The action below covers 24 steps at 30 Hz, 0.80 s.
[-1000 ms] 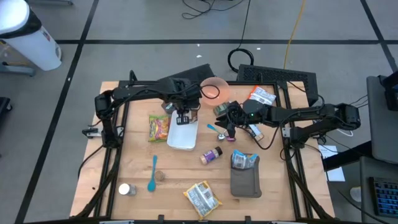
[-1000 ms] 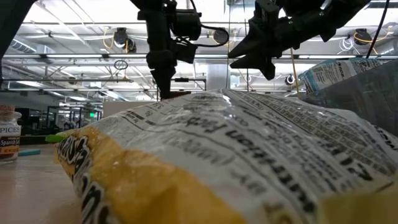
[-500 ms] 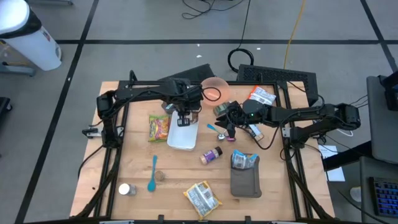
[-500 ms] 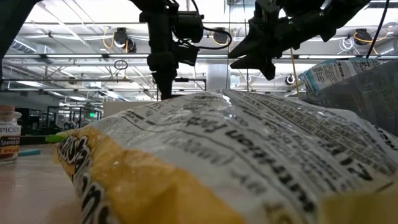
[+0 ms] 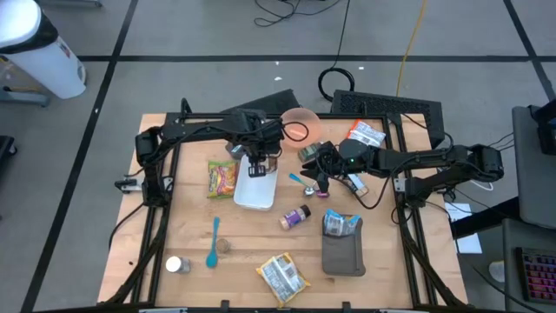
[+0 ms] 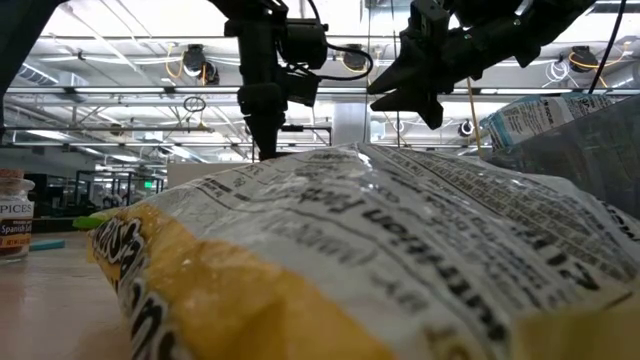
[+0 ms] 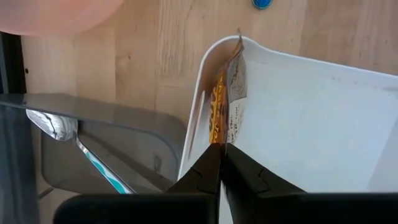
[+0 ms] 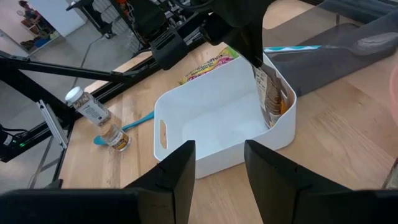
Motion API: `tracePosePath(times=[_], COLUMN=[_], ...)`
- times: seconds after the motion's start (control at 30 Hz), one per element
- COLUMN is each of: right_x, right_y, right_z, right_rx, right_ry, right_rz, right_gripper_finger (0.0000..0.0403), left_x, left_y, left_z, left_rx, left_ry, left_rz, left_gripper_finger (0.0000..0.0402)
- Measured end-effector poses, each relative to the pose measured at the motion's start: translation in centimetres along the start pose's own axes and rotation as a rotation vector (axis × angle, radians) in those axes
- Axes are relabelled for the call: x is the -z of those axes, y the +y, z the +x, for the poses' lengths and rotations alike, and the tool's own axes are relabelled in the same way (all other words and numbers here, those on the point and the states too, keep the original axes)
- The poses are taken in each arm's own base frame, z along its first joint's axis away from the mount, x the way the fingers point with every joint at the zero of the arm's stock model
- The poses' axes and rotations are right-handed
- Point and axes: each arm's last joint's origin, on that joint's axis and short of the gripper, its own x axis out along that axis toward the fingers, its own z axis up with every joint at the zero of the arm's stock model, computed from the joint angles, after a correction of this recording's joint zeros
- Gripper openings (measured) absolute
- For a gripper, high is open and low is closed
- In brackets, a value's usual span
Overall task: Pick & Place Food Item
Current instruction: Put the orange seasoning pack into the white bin, then put the green noodle pack into the bottom black transparent bin
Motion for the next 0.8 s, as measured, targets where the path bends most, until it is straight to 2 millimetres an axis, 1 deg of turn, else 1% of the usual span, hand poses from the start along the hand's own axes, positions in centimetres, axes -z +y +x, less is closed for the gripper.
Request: tracePosePath(times=[0.13,0.5,0.57,0.67,0.8], right_x=[0.0,0.0,0.0,0.0,0.0], right_y=[0.0,0.0,0.0,0.0,0.0], right_z=[0.0,0.0,0.0,0.0,0.0], right_rx=[0.0,0.0,0.0,0.0,-0.001], right_ry=[0.0,0.0,0.0,0.0,0.0], right_rz=[0.001,0.002,0.001,0.0,-0.004], right_gripper_finger=[0.013,0.013,0.013,0.013,0.013], left_x=[0.0,0.3,0.4,0.9,2.0], left_y=[0.0,-0.1,-0.1,-0.1,-0.2], left_z=[0.0,-0.2,-0.7,-1.9,-4.4], left_rx=[0.0,0.005,0.003,-0.001,-0.006], left_ry=[0.0,0.021,0.014,-0.002,-0.021], left_rz=[-0.002,-0.007,-0.008,-0.01,-0.039], left_gripper_finger=[0.0047,0.0141,0.0151,0.0162,0.017])
